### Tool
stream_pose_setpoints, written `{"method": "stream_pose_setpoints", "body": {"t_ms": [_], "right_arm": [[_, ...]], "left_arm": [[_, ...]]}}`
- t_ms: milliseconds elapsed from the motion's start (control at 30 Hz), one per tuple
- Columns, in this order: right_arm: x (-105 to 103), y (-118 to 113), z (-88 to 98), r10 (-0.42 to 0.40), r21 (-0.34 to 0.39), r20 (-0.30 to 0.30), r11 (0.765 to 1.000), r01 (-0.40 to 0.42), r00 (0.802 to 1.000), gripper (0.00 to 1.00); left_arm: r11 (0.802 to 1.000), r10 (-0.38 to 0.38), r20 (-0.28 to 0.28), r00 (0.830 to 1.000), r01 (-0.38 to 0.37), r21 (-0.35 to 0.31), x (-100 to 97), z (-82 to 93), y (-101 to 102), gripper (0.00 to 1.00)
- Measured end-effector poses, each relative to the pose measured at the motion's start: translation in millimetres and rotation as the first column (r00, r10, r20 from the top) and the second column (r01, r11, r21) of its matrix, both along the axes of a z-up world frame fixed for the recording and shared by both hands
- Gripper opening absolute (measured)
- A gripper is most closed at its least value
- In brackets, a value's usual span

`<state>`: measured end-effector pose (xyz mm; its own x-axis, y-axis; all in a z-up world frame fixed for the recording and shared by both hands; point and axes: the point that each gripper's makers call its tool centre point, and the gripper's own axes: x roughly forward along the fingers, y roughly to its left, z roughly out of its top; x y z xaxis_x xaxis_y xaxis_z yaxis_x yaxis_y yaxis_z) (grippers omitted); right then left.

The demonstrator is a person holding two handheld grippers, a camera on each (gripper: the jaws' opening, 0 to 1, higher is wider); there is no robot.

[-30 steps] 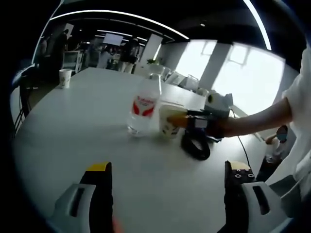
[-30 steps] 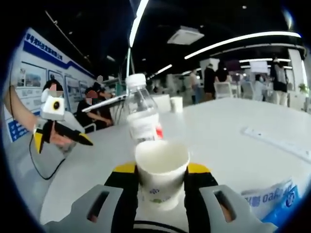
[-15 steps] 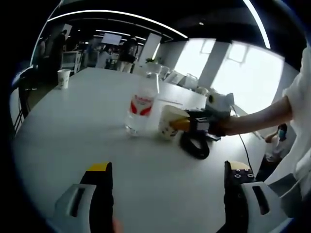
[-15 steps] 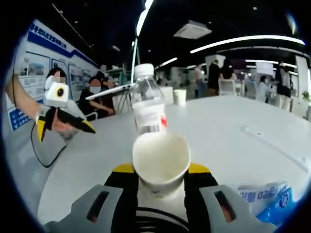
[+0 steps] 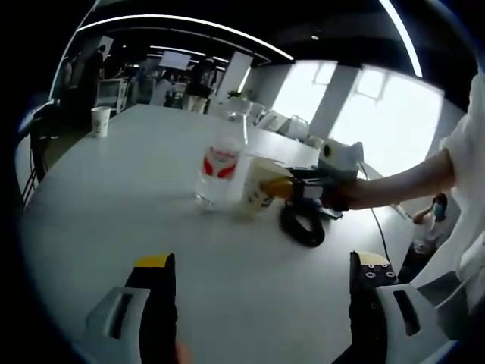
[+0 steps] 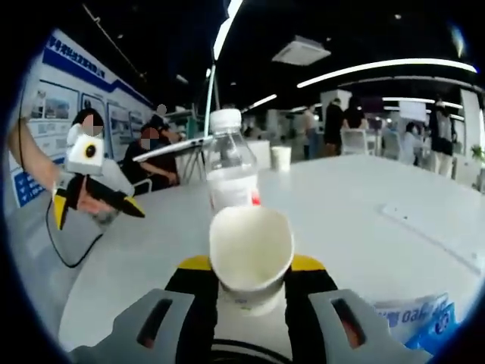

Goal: Arrange the tabletop items into an orderly group along one side of the table until the central work area is clear of visible clutter.

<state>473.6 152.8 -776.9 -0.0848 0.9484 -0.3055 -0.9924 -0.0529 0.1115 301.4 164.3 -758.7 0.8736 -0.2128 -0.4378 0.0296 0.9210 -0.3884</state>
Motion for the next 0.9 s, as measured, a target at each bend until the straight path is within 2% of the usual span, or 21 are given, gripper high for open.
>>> {"method": "stream_pose_setpoints", "body": {"t_ms": [267, 667, 767, 900], "right_arm": [[0, 3, -9.5, 0.006, -0.027, 0.001, 1.000, -0.006, 1.000, 0.31], [-1, 1, -8.8, 0.020, -0.025, -0.003, 0.999, -0.021, 1.000, 0.32], [-4, 4, -9.4, 0.033, -0.040, 0.021, 0.999, -0.032, 0.999, 0.33], [-3, 4, -10.9, 0.024, -0.048, 0.004, 0.999, -0.023, 1.000, 0.36]], "left_arm": [[1.000, 0.002, 0.001, 1.000, -0.002, -0.010, 2.2, -0.5, 1, 0.92], [1.000, 0.004, -0.008, 1.000, -0.004, -0.013, -1.4, -4.1, -1, 0.92], [1.000, 0.007, -0.007, 1.000, -0.007, -0.011, -1.9, -3.8, 0, 0.92], [1.000, 0.010, -0.009, 1.000, -0.010, -0.012, -2.4, -3.7, 0, 0.93]]}}
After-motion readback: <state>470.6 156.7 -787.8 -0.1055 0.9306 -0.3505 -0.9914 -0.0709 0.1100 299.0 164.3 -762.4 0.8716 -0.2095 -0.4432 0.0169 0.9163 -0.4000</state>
